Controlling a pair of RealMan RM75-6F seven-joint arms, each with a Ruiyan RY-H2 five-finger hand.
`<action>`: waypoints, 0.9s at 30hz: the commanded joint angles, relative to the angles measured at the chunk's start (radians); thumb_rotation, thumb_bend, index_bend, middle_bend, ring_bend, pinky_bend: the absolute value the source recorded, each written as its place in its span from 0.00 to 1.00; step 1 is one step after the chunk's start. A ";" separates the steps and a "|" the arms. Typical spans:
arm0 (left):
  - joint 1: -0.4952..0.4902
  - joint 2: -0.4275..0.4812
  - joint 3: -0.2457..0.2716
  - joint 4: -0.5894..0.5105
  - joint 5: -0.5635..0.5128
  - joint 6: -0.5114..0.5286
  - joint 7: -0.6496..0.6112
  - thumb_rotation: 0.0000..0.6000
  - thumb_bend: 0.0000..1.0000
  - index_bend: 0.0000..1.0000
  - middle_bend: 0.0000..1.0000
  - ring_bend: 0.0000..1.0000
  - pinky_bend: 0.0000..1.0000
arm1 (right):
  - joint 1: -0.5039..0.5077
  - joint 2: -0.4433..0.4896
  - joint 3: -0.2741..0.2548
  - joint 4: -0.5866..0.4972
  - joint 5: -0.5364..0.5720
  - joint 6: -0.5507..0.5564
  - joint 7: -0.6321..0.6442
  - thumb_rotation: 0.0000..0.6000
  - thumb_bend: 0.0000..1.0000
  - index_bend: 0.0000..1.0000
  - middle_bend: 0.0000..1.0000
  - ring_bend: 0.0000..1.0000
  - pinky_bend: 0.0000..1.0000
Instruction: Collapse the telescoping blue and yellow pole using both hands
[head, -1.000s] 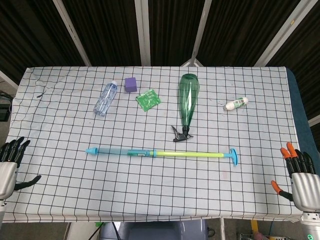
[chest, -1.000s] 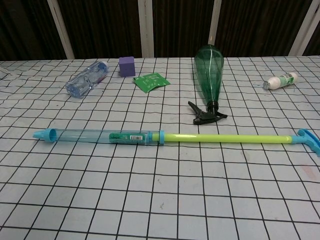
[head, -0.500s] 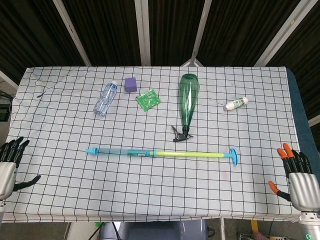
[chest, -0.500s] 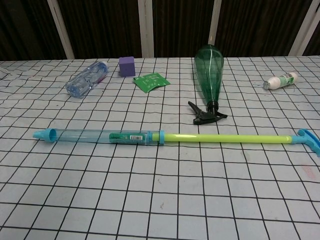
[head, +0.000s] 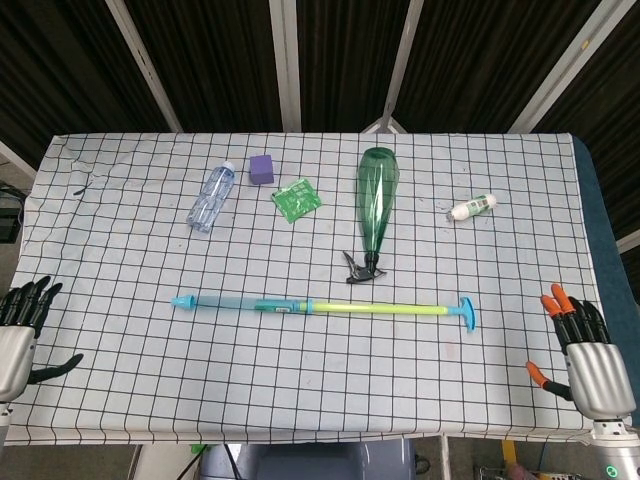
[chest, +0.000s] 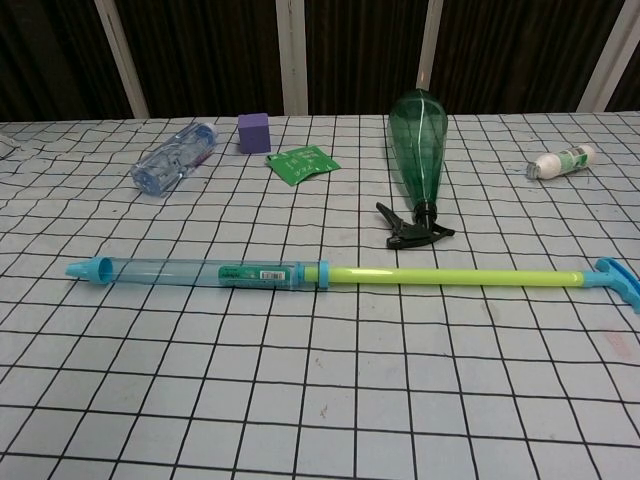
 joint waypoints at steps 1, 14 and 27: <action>-0.002 0.000 -0.003 0.000 -0.004 -0.002 -0.006 1.00 0.05 0.00 0.00 0.00 0.00 | 0.023 -0.001 0.003 -0.009 -0.003 -0.030 0.005 1.00 0.26 0.03 0.00 0.00 0.00; -0.006 -0.001 0.001 -0.005 -0.007 -0.017 0.006 1.00 0.05 0.00 0.00 0.00 0.00 | 0.192 -0.120 0.103 -0.088 0.164 -0.263 -0.212 1.00 0.26 0.32 0.09 0.00 0.00; -0.009 0.001 0.000 -0.003 -0.014 -0.024 -0.004 1.00 0.05 0.00 0.00 0.00 0.00 | 0.313 -0.307 0.162 -0.007 0.353 -0.374 -0.446 1.00 0.26 0.41 0.12 0.00 0.00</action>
